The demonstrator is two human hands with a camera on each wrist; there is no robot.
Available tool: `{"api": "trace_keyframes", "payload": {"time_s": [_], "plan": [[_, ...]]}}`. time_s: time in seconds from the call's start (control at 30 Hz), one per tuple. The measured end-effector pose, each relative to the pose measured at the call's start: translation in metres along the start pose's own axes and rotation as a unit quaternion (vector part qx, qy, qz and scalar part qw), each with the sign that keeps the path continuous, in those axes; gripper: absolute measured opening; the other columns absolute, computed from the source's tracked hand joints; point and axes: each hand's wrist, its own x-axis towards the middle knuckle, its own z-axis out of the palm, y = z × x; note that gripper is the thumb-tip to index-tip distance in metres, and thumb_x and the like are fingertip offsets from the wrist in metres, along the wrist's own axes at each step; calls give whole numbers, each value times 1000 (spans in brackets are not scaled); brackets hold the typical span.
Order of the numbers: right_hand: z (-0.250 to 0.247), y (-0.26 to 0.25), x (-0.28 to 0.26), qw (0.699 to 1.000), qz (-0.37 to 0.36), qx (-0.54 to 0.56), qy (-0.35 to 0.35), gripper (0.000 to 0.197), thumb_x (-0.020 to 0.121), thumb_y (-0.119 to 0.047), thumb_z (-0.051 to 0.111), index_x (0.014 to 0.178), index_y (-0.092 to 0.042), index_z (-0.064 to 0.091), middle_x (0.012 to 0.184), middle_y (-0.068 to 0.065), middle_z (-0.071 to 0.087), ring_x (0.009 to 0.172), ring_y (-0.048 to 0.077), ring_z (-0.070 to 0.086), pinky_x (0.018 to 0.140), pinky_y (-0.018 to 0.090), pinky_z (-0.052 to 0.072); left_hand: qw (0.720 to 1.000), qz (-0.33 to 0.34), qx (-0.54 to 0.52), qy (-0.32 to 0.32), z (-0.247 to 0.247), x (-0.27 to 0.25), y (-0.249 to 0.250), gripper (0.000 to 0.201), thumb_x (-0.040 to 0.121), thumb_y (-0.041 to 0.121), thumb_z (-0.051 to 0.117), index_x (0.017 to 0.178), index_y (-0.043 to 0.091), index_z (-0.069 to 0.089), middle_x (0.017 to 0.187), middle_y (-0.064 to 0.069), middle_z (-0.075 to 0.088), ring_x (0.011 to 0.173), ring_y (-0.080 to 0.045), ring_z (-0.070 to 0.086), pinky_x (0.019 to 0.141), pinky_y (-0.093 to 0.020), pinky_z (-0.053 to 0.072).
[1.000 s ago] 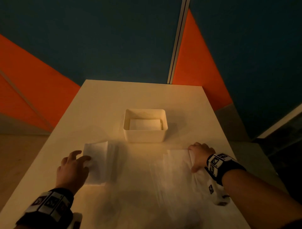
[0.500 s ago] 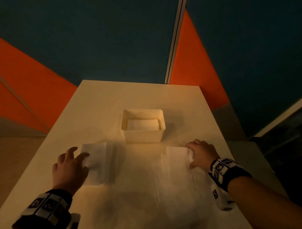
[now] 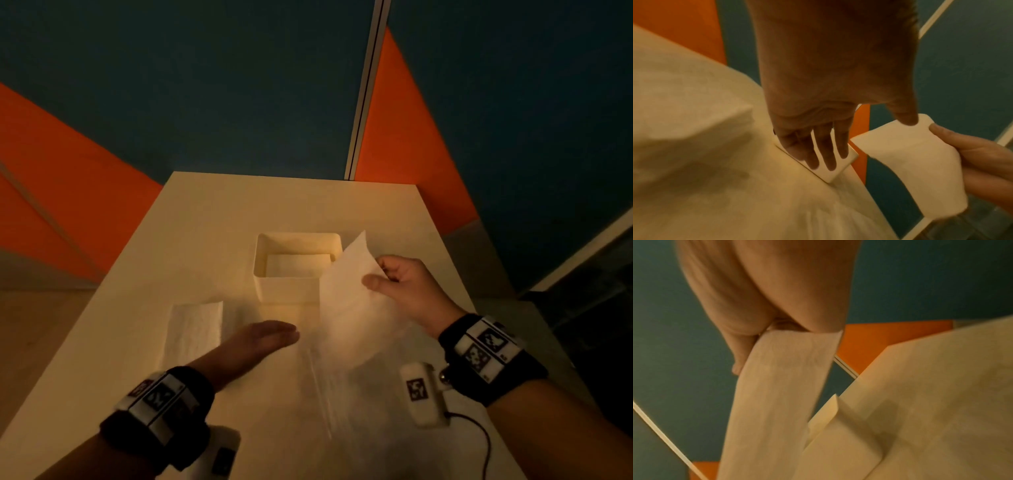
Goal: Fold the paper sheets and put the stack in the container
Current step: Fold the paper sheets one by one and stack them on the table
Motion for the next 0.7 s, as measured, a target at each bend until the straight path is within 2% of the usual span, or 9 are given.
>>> {"api": "trace_keyframes", "payload": {"time_s": [0.07, 0.13, 0.2, 0.3, 0.4, 0.47, 0.53, 0.6, 0.7], "plan": [[12, -3, -3, 997, -4, 72, 17, 11, 88, -1, 61, 97, -2, 67, 87, 9, 71, 74, 14, 65, 68, 25, 53, 996, -4, -67, -67, 9, 5, 6, 79, 52, 86, 58, 114, 38, 58, 118, 13, 63, 110, -8, 56, 96, -32, 43], [21, -3, -6, 993, 1, 118, 25, 11, 89, -2, 59, 95, -7, 67, 85, 6, 71, 74, 14, 65, 67, 27, 53, 981, -3, -169, -94, 14, 8, 12, 60, 75, 70, 54, 122, 34, 55, 121, 7, 65, 112, -16, 60, 94, -36, 45], [26, 0, -7, 989, 15, 142, 30, 11, 90, -4, 58, 95, -9, 66, 85, 5, 71, 73, 14, 65, 66, 28, 54, 960, -1, -270, -79, 17, 11, 20, 46, 82, 50, 56, 122, 26, 56, 121, -2, 66, 109, -21, 63, 91, -37, 50], [28, 5, -8, 983, 29, 177, 28, 14, 91, -3, 56, 99, -9, 66, 90, 7, 72, 77, 18, 66, 67, 30, 54, 937, 39, -347, -9, 15, 15, 27, 40, 79, 25, 60, 118, 15, 61, 117, -12, 66, 100, -24, 65, 82, -36, 56], [22, 13, -9, 978, 43, 206, -7, 24, 87, 4, 56, 105, -10, 65, 94, 9, 73, 81, 20, 69, 67, 29, 56, 930, 76, -357, 50, 9, 17, 30, 36, 81, 11, 60, 116, 11, 63, 109, -14, 69, 92, -26, 67, 77, -37, 56], [17, 17, -9, 976, 56, 208, -17, 27, 85, 8, 56, 102, -11, 67, 89, 8, 73, 78, 21, 68, 66, 31, 55, 928, 91, -356, 62, 4, 15, 30, 37, 74, 13, 68, 111, 10, 66, 105, -14, 70, 88, -26, 68, 75, -35, 58], [15, 19, -9, 975, 61, 213, -11, 25, 85, 9, 55, 96, -9, 68, 84, 6, 73, 76, 20, 67, 66, 32, 54, 936, 96, -334, 53, -1, 13, 29, 43, 72, 18, 73, 112, 4, 66, 112, -18, 68, 98, -31, 66, 85, -39, 56], [14, 20, -8, 973, 69, 222, -3, 22, 87, 6, 53, 93, -7, 69, 83, 7, 73, 76, 20, 67, 65, 30, 55, 948, 97, -299, 50, -5, 10, 30, 31, 85, 9, 59, 114, -1, 64, 116, -20, 65, 105, -35, 62, 89, -41, 53], [11, 20, -7, 952, 120, 281, -17, 29, 92, -9, 39, 93, -6, 68, 82, 12, 69, 72, 24, 63, 65, 33, 50, 958, 92, -269, 40, -12, 7, 30, 26, 92, -1, 45, 109, -2, 65, 107, -16, 69, 104, -35, 63, 83, -34, 57]]}}
